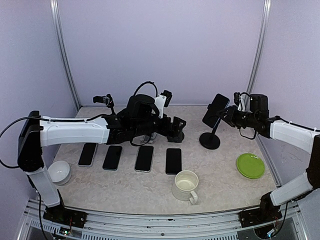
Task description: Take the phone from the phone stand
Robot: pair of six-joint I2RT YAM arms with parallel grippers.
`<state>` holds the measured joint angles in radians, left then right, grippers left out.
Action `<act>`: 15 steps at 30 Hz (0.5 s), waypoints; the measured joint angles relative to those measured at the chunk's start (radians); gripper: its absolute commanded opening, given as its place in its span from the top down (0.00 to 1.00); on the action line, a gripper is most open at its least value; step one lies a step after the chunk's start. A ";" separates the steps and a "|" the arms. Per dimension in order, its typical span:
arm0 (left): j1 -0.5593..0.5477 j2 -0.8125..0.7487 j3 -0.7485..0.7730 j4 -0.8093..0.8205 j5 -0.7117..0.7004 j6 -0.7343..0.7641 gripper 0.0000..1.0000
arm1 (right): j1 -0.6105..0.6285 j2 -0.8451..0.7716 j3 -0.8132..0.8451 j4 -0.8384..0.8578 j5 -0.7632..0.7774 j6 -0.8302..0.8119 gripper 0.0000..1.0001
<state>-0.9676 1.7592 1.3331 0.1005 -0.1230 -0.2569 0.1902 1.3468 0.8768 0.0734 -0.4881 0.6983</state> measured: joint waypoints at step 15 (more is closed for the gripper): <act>-0.033 0.292 0.269 -0.046 0.177 0.037 0.01 | 0.199 -0.147 -0.111 -0.024 0.121 0.007 1.00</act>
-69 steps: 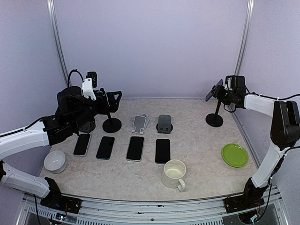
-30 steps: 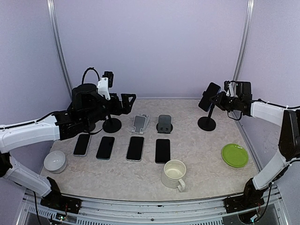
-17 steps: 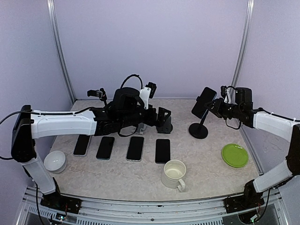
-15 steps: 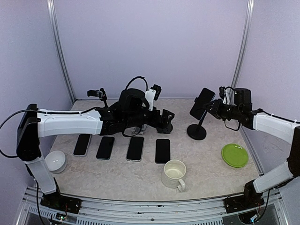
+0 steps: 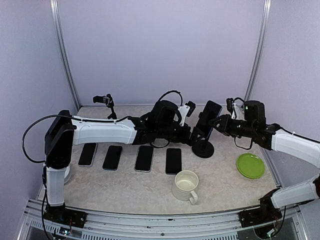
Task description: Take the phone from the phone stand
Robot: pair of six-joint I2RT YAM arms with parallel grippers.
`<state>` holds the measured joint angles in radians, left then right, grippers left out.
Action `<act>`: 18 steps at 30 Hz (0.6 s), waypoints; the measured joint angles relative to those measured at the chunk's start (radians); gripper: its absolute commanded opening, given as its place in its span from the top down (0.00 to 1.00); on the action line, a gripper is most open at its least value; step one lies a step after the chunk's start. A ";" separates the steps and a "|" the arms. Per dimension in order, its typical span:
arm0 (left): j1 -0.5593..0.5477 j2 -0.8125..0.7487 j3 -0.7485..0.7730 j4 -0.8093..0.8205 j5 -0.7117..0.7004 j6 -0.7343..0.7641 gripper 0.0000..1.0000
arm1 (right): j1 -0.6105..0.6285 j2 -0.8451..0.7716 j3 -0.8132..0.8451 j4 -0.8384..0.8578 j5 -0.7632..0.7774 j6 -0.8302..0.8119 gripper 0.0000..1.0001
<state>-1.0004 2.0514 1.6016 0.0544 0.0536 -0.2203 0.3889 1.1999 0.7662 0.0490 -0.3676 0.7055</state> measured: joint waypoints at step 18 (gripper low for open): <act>0.000 0.172 0.200 -0.030 0.119 0.019 0.01 | 0.044 -0.024 -0.031 0.017 0.032 0.029 1.00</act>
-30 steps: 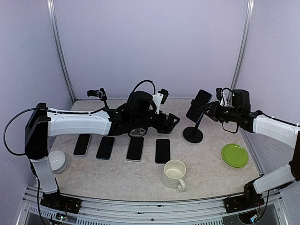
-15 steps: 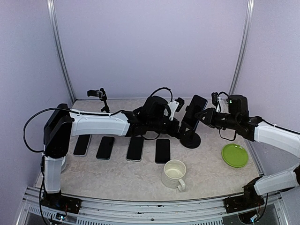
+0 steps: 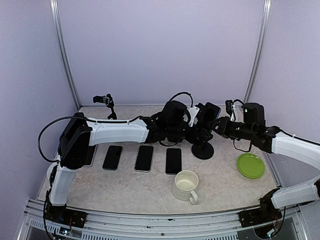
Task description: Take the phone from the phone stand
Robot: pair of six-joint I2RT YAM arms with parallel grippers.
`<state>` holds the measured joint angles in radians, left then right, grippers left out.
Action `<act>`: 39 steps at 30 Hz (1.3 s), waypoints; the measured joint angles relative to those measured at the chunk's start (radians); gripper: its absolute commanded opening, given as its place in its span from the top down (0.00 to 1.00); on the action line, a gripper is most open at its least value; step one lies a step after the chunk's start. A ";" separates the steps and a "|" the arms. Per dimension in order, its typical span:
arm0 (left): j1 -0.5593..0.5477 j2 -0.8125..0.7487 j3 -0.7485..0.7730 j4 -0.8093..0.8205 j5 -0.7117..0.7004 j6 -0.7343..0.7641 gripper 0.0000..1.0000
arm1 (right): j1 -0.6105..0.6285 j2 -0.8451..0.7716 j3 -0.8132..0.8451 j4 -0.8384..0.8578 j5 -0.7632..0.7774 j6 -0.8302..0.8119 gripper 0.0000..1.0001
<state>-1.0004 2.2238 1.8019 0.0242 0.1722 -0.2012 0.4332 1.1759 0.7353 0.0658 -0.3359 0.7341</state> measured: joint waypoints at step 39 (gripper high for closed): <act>0.007 0.074 0.098 -0.039 0.016 0.066 0.49 | -0.039 -0.069 -0.018 0.010 -0.009 -0.062 0.67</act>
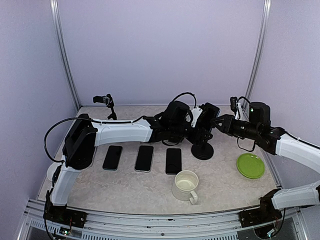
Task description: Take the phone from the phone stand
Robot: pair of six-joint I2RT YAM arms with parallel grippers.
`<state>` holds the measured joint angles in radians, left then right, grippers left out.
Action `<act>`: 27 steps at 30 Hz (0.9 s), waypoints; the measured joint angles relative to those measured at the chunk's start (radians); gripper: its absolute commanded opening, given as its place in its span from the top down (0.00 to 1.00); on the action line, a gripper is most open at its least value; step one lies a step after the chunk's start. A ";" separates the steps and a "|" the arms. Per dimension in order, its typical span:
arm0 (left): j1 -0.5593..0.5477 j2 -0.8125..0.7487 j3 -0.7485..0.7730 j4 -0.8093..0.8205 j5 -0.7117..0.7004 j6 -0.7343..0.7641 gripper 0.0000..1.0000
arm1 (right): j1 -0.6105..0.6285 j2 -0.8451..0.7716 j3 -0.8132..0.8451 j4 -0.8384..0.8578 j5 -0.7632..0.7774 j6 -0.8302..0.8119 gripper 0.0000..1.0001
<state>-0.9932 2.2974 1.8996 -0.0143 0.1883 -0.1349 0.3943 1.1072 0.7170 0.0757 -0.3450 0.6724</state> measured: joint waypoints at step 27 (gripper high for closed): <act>0.025 -0.002 -0.032 0.051 0.034 -0.043 0.61 | -0.031 0.042 -0.031 0.078 -0.095 -0.040 1.00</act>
<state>-0.9684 2.2955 1.8671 0.0364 0.2226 -0.1780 0.3634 1.1496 0.6861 0.1535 -0.4400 0.6323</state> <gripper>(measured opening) 0.712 0.193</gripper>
